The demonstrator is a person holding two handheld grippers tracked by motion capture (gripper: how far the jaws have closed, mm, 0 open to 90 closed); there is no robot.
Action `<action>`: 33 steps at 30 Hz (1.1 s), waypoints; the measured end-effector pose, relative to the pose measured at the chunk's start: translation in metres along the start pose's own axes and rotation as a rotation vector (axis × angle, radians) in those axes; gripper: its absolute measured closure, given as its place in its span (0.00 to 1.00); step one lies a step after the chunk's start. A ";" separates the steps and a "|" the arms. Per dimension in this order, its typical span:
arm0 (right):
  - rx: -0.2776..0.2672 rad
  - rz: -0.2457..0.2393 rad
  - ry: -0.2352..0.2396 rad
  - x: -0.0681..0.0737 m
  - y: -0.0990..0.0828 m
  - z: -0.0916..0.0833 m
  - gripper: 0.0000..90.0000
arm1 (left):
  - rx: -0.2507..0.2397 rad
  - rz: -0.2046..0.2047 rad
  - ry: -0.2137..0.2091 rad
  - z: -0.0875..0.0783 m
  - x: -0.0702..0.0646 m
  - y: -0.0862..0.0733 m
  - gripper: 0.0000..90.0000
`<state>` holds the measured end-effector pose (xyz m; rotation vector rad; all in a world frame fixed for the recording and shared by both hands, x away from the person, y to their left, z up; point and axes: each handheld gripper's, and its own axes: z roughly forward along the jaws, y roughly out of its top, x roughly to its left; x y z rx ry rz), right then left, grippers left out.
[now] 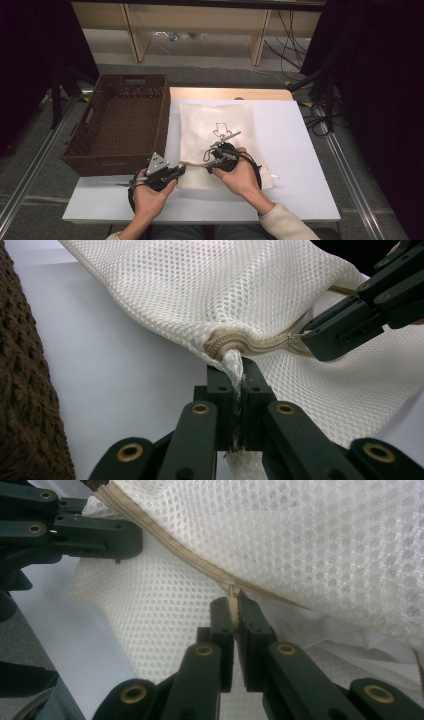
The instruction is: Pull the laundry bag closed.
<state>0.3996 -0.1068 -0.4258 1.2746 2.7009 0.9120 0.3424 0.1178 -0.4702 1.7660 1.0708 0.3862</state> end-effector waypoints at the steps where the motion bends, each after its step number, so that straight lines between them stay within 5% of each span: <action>1: 0.000 0.000 0.000 0.000 0.000 0.000 0.98 | 0.002 0.003 0.006 0.000 0.000 0.000 0.96; 33: 0.008 0.005 -0.008 -0.007 -0.004 0.000 0.98 | 0.005 0.008 0.010 0.000 0.000 -0.002 0.96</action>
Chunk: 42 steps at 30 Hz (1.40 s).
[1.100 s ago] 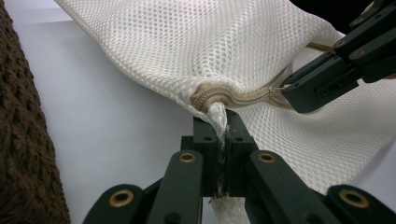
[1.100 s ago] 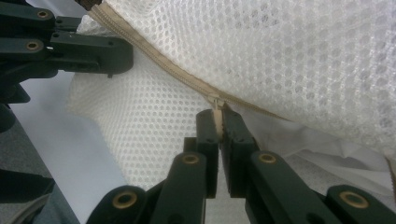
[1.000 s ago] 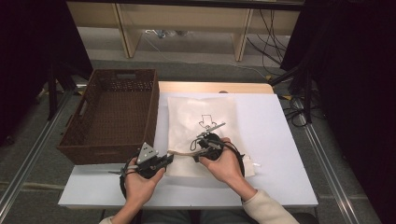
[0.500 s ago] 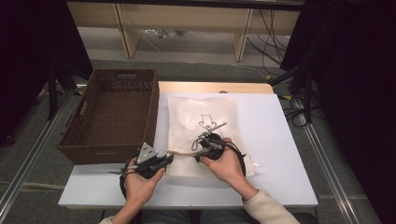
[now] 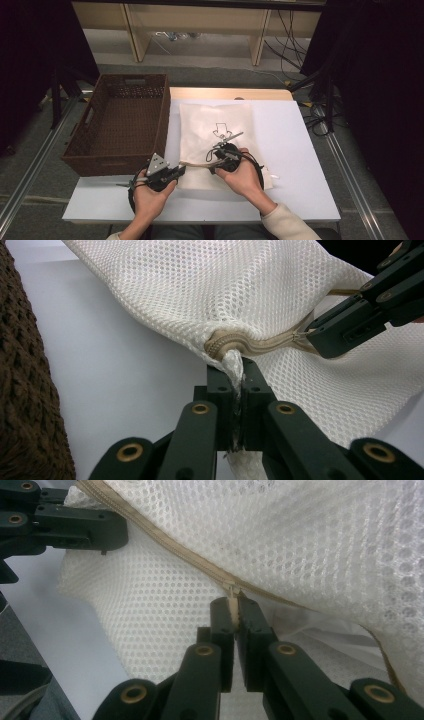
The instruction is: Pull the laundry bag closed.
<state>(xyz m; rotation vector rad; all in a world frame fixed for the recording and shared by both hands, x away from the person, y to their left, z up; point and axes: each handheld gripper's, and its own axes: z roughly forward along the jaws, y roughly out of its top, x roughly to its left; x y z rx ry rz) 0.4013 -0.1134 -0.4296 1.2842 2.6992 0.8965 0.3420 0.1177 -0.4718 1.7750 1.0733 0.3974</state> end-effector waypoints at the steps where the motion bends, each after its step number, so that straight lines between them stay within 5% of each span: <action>1: -0.002 -0.006 0.004 -0.001 0.000 0.000 0.98 | 0.000 -0.002 -0.001 0.000 0.000 0.000 0.96; 42: 0.000 0.020 0.001 -0.004 -0.004 -0.003 0.98 | -0.003 -0.009 0.009 0.001 0.001 0.000 0.96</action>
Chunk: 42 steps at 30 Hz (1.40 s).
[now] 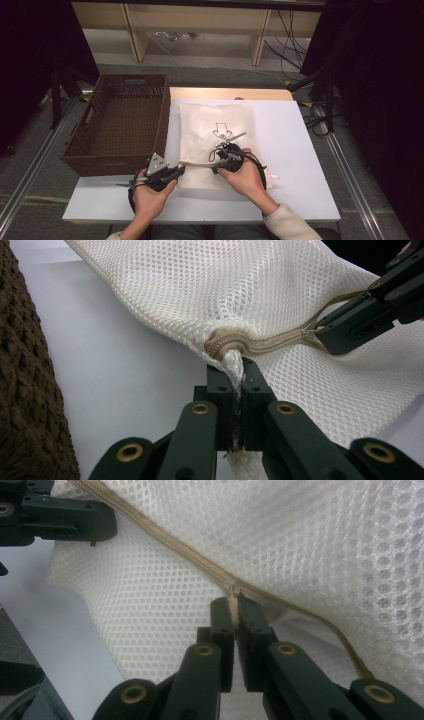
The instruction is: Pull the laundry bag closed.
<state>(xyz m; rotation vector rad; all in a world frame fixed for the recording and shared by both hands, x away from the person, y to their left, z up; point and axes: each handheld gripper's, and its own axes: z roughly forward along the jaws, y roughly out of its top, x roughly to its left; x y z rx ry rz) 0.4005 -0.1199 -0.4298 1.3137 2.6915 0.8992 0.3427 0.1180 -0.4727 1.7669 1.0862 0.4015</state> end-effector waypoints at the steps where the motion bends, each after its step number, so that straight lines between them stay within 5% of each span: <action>1: -0.001 -0.003 -0.007 -0.001 0.000 0.000 0.98 | -0.001 0.002 -0.002 0.000 0.000 0.000 0.96; 11: -0.001 0.003 0.013 -0.003 -0.001 -0.001 0.98 | -0.002 0.009 -0.003 0.000 0.000 0.000 0.96; 42: 0.009 0.027 -0.034 -0.009 -0.007 -0.008 0.98 | 0.006 0.016 0.009 0.000 0.002 0.000 0.96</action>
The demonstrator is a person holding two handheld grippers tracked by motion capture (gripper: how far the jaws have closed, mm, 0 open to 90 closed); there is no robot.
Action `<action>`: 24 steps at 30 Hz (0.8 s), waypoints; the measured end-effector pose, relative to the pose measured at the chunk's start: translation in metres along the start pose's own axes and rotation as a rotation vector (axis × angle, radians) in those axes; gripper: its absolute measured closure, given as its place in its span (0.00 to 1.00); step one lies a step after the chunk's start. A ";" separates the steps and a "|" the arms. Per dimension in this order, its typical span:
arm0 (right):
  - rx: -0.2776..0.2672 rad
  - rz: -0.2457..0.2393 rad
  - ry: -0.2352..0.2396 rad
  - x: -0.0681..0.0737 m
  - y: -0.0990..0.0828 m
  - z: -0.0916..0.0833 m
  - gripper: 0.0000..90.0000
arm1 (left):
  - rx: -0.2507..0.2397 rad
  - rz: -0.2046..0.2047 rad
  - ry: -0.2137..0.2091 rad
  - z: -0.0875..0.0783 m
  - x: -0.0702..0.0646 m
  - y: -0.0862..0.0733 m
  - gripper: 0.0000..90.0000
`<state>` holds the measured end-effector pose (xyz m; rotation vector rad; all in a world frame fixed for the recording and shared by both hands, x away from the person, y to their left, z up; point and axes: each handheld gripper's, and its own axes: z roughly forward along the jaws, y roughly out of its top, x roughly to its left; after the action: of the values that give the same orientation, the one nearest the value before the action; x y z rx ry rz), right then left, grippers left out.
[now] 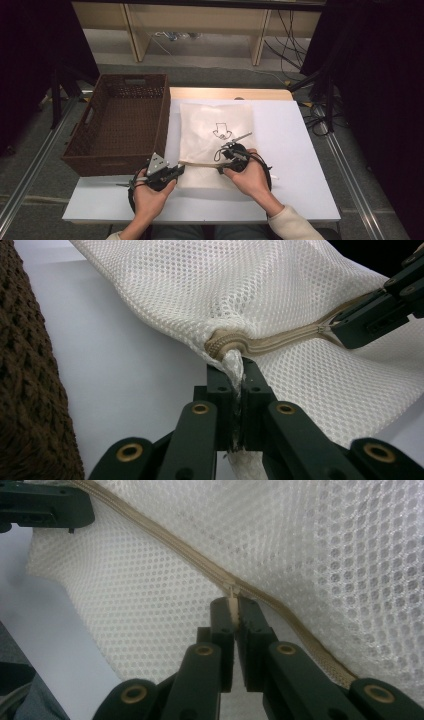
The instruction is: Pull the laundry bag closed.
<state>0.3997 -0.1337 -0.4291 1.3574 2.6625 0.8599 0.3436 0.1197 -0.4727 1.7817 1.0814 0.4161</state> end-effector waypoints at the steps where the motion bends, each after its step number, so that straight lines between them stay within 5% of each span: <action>1: 0.002 0.004 -0.002 -0.001 0.000 0.000 0.98 | -0.001 0.001 0.001 0.000 0.000 0.000 0.96; 24: 0.003 0.008 -0.018 -0.009 -0.006 -0.004 0.98 | -0.004 -0.003 -0.001 0.001 0.001 -0.001 0.96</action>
<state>0.3999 -0.1447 -0.4303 1.3710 2.6479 0.8406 0.3447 0.1202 -0.4738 1.7765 1.0824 0.4150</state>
